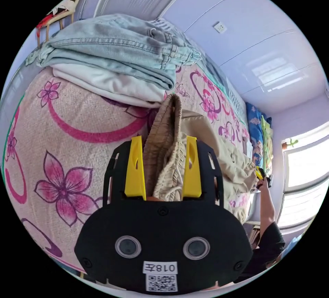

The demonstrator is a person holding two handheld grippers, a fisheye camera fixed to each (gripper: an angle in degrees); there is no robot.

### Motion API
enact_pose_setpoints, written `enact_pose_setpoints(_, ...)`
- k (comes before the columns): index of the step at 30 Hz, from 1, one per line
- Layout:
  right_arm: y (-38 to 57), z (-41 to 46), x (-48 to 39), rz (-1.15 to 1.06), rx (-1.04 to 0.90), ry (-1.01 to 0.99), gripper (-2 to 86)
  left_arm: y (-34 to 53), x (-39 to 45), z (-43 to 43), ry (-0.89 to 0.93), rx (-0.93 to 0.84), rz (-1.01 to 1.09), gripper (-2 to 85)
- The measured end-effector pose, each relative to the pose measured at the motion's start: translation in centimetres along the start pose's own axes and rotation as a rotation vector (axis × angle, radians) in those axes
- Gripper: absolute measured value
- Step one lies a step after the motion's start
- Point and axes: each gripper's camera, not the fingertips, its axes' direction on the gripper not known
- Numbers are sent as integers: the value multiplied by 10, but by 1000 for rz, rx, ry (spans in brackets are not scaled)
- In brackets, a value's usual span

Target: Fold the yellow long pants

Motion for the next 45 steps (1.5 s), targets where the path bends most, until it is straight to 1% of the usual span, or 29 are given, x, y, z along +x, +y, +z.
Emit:
enact_pose_setpoints(1,3,-5,3,-3,4,-17,127,7,1,-26,51,30,26,173)
enact_pose_setpoints(2,10,-16,10,-10,4,-71,130,14,1,-41,79,53,41,172)
enact_pose_setpoints(3,23,-33,18,-25,37,-155,129,32,3,-75,115,105,73,170)
enact_pose_setpoints(4,32,-42,22,-30,62,-190,128,56,2,-110,131,159,96,167)
enact_pose_setpoints(5,52,-62,33,-40,106,-238,124,71,-1,-126,138,184,101,166)
enact_pose_setpoints(7,85,-88,49,-90,137,-317,117,136,-20,-179,143,227,93,161)
enact_pose_setpoints(8,111,-104,62,-114,143,-368,111,154,-25,-190,132,233,89,160)
enact_pose_setpoints(9,140,-121,75,-127,159,-392,104,190,-36,-206,96,248,67,157)
enact_pose_setpoints(10,155,-129,81,-135,167,-396,100,224,-45,-215,59,251,39,152)
enact_pose_setpoints(11,188,-143,94,-142,173,-389,93,239,-49,-216,50,245,24,152)
enact_pose_setpoints(13,235,-160,112,-119,178,-363,86,275,-50,-203,77,197,-4,153)
enact_pose_setpoints(14,265,-168,123,-95,180,-357,82,278,-47,-196,86,184,-6,154)
enact_pose_setpoints(17,330,-183,141,-38,190,-374,75,265,-26,-162,73,118,-26,165)
enact_pose_setpoints(19,361,-192,144,-26,203,-360,72,234,-12,-140,-4,70,-66,176)
enact_pose_setpoints(22,398,-205,138,-44,200,-269,71,202,0,-137,-96,32,-135,184)
enact_pose_setpoints(25,421,-213,136,-63,191,-186,73,188,20,-149,-111,12,-114,179)
enact_pose_setpoints(26,428,-214,136,-63,190,-135,74,187,25,-153,-90,20,-94,172)
enact_pose_setpoints(27,432,-214,139,-48,196,-90,76,187,30,-161,-23,37,-75,165)
enact_pose_setpoints(28,434,-213,141,-37,200,-78,76,186,30,-165,12,36,-85,166)
enact_pose_setpoints(31,430,-201,152,19,159,-68,91,183,9,-156,24,-20,-159,153)
enact_pose_setpoints(33,419,-183,160,79,88,-50,106,187,-4,-164,2,9,-201,141)
enact_pose_setpoints(34,416,-179,163,92,73,-50,108,187,-9,-170,21,22,-220,139)
enact_pose_setpoints(37,405,-166,172,137,87,-76,114,177,-10,-183,17,9,-207,139)
enact_pose_setpoints(39,395,-156,176,168,93,-56,115,168,-10,-189,-7,-18,-190,127)
enact_pose_setpoints(41,387,-144,178,192,70,-23,114,162,-14,-197,5,-23,-162,80)
enact_pose_setpoints(42,384,-138,178,206,68,-13,111,160,-17,-200,83,-27,-147,38)
enact_pose_setpoints(43,384,-136,177,210,68,-4,101,159,-20,-205,123,-23,-138,11)
enact_pose_setpoints(45,384,-134,167,186,72,78,44,161,-22,-220,110,1,-120,-2)
